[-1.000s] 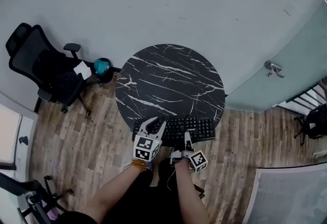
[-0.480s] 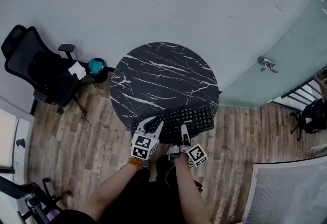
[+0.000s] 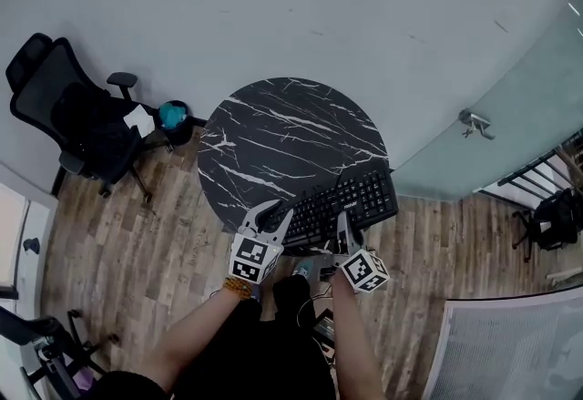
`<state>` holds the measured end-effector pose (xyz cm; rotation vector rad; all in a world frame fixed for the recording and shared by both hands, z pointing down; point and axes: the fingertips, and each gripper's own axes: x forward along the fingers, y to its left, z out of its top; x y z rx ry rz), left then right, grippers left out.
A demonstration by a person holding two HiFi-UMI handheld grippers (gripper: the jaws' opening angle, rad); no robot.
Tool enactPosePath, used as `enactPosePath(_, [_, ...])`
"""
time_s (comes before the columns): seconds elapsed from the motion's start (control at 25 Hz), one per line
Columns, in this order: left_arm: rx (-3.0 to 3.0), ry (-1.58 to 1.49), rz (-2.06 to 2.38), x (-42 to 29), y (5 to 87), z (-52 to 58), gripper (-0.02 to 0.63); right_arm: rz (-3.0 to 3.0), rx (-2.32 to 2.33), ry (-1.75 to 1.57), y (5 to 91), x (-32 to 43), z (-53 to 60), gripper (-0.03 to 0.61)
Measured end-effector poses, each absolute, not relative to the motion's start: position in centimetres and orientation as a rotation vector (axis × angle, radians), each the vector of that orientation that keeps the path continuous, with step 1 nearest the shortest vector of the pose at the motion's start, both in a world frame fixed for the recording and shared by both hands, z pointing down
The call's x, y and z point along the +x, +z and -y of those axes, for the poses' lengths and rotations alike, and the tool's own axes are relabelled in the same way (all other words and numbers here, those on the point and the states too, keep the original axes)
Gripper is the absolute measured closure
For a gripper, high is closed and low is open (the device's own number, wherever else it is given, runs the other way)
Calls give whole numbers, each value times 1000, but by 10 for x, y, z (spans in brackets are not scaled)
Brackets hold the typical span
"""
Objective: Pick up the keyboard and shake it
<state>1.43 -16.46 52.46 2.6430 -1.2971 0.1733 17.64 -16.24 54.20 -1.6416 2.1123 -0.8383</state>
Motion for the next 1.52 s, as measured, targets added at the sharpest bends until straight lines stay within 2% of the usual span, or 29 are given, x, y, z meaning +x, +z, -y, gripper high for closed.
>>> enactPosePath(0.32, [2645,172,1341,0,520,160,505,-2434,-1854,-462,516,172,175,503])
enactPosePath(0.64, [2594,198,1396,-19,534,157,506,-2820,-2110,328,489,145,189,502])
enactPosePath(0.88, [2606,190,1421,-26,536,153,508,-2948,-2256,966,519,126,184,502])
enactPosePath(1.0, [2605,192,1428,-32,540,148,508,-3014,-2252,1165,542,115,181,502])
enactPosePath(1.24, [2577,242,1439,-44,556,141,508,-3112,-2231,1174,580,105,173,500])
enactPosePath(1.52, [2589,270,1448,-47,557,141,508,-3067,-2299,925,576,114,174,499])
